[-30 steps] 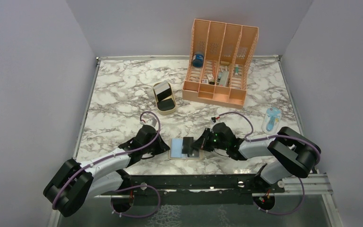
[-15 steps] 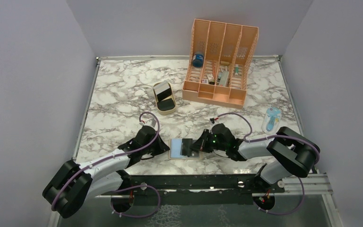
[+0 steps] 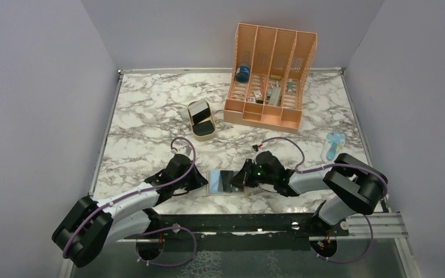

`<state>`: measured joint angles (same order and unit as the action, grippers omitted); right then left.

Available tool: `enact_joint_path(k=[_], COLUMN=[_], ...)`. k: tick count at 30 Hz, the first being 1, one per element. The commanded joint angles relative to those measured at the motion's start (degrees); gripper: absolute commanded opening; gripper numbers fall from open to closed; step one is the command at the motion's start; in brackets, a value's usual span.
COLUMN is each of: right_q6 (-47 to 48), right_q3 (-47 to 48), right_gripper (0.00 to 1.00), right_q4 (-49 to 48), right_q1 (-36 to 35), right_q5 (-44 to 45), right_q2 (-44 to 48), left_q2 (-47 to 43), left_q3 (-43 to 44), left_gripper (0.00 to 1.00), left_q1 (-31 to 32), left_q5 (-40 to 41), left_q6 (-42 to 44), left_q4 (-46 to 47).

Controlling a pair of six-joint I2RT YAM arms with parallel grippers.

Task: Put the credit cards into the card holder
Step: Insert the credit card into the card holder.

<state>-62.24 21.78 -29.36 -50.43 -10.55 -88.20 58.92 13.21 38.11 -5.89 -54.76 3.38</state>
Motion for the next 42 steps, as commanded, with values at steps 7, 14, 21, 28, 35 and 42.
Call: enact_joint_path(k=[7, 14, 21, 28, 35, 42], right_q6=[2.0, -1.1, -2.9, -1.5, 1.0, 4.1], right_q3=[2.3, 3.4, 2.9, 3.5, 5.8, 9.7], right_gripper=[0.01, 0.01, 0.01, 0.01, 0.01, 0.01], right_q4=[6.7, 13.6, 15.1, 16.8, 19.6, 21.2], right_q1=[-1.1, -1.1, -1.1, -1.1, -1.2, -1.2], right_q5=[-0.3, 1.0, 1.9, 1.5, 2.1, 0.8], right_q2=[1.3, 2.7, 2.9, 3.6, 2.9, -0.1], left_q2=[0.9, 0.3, -0.8, -1.4, -1.4, -0.8], left_q3=[-1.5, -1.6, -1.7, -2.0, -1.8, -1.3], left_gripper=[0.00, 0.00, 0.00, 0.00, 0.00, 0.00], left_q1=[0.5, 0.5, 0.5, 0.5, 0.5, 0.5], left_q5=[1.6, 1.9, 2.5, 2.6, 2.6, 1.8], left_q6=[1.1, 1.4, 1.2, 0.7, 0.6, 1.2], left_q4=[-4.5, -5.5, -6.4, -6.5, -6.6, -6.1])
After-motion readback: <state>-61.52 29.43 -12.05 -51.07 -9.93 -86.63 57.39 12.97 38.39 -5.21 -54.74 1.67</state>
